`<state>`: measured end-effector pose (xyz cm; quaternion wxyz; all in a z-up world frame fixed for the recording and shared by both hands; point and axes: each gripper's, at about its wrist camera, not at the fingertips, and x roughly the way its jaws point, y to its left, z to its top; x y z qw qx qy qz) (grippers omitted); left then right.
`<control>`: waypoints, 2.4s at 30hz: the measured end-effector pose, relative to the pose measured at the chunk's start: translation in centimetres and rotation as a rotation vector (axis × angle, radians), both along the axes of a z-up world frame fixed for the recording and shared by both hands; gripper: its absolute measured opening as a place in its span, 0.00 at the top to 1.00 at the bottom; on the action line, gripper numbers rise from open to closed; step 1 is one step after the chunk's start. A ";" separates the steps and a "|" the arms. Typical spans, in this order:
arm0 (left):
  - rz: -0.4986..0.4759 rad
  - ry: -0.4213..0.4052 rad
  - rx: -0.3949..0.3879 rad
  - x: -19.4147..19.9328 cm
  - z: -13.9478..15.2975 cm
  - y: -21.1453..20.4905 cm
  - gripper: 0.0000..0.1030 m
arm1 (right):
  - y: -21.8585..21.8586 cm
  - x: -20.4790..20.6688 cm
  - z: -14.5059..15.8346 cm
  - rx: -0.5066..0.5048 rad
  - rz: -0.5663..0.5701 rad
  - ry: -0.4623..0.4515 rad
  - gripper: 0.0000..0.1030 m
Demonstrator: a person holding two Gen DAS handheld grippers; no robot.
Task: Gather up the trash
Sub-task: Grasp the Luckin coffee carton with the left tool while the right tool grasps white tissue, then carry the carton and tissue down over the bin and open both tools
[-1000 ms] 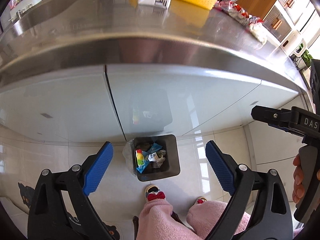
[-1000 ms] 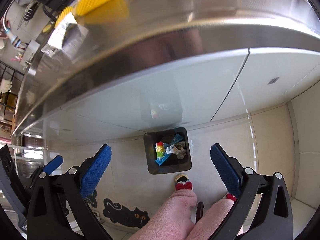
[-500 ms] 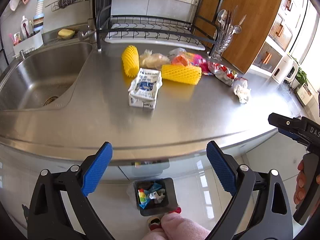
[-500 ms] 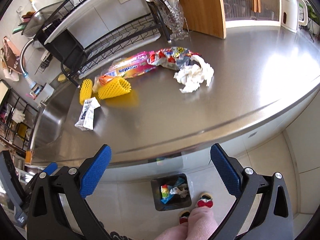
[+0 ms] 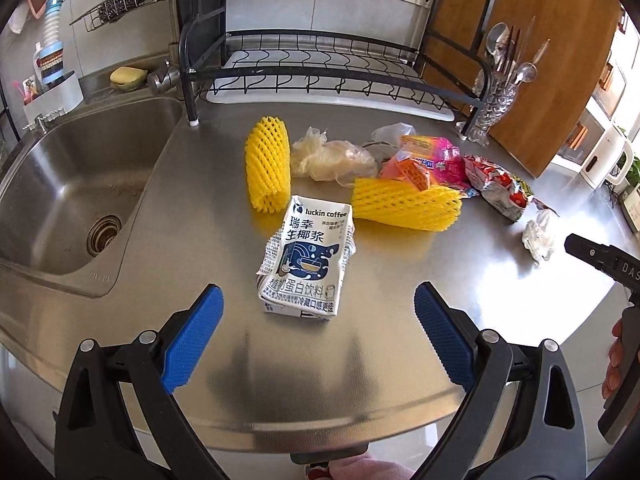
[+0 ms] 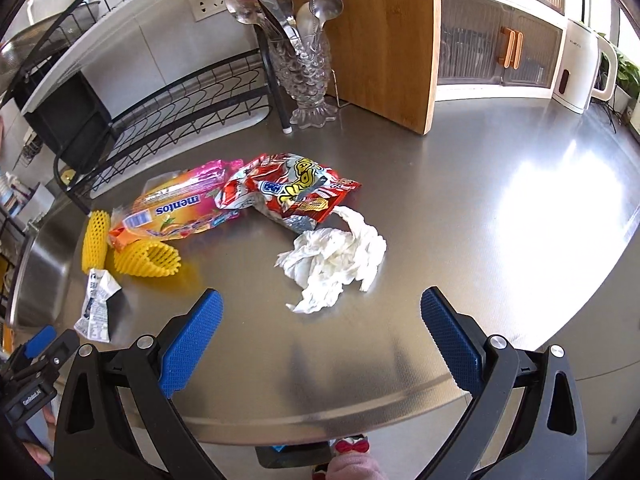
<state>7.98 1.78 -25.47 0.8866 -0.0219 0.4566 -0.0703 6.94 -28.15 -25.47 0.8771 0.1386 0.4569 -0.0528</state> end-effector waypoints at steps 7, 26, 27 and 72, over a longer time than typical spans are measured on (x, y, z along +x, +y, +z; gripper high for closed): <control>0.029 0.045 0.017 2.5 -2.4 0.6 0.12 | -1.2 2.9 -2.2 -0.004 -0.016 0.034 0.03; -0.009 0.055 0.022 3.8 -3.7 -0.1 0.49 | 0.3 5.5 -4.6 -0.003 0.082 0.071 0.56; -0.012 0.052 0.021 3.6 -3.6 -0.2 0.49 | 0.2 5.4 -4.5 -0.002 0.083 0.067 0.63; -0.053 0.035 -0.015 -20.1 -0.9 -1.3 0.50 | 10.1 -17.0 -2.1 0.190 0.395 0.065 0.82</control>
